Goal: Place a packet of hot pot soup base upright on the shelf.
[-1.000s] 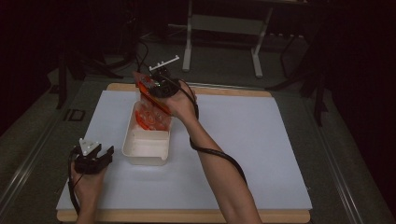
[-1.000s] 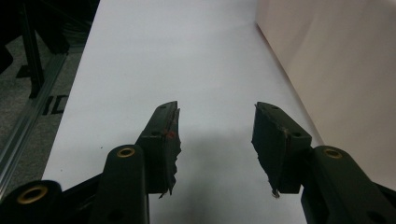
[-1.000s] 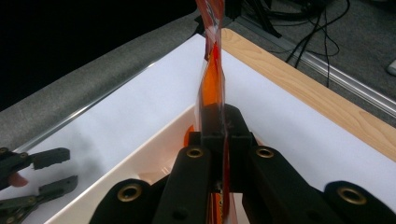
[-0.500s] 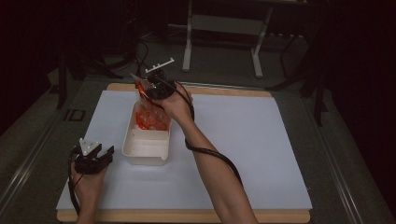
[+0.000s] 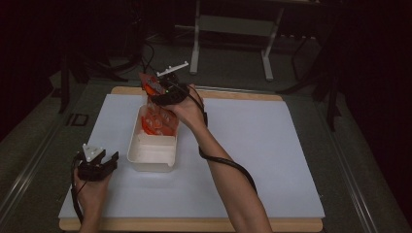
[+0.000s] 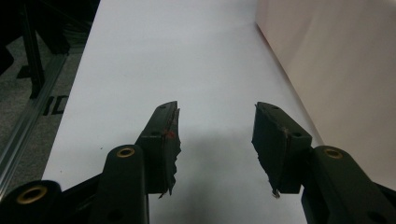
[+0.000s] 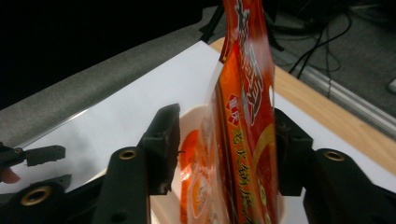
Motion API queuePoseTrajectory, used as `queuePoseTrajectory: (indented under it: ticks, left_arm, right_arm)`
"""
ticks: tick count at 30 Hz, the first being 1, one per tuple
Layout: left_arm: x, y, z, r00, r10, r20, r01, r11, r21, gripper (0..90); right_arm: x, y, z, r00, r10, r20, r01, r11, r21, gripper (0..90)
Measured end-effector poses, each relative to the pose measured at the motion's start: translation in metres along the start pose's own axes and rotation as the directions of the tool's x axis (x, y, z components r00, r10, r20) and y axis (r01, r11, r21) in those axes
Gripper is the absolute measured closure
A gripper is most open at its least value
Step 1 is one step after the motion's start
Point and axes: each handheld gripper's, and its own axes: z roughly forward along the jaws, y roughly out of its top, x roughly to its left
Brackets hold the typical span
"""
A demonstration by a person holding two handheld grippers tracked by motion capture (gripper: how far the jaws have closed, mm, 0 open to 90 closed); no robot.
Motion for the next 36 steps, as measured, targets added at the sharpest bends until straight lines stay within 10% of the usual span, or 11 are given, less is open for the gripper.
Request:
queuePoseTrajectory:
  ticks: [22, 36]
  left_arm:
    - [-0.001, 0.000, 0.000, 1.0000, 0.003, 0.000, -0.003, 1.0000, 0.003, 51.0]
    - [-0.001, -0.001, 0.001, 1.0000, 0.003, 0.001, -0.003, 1.0000, 0.008, 51.0]
  right_arm:
    - [-0.004, -0.002, -0.066, 0.9995, -0.028, 0.013, 0.029, 0.9977, -0.061, 43.5]
    - [-0.010, -0.045, -0.113, 0.9999, 0.015, 0.003, -0.014, 0.9960, -0.089, 44.6]
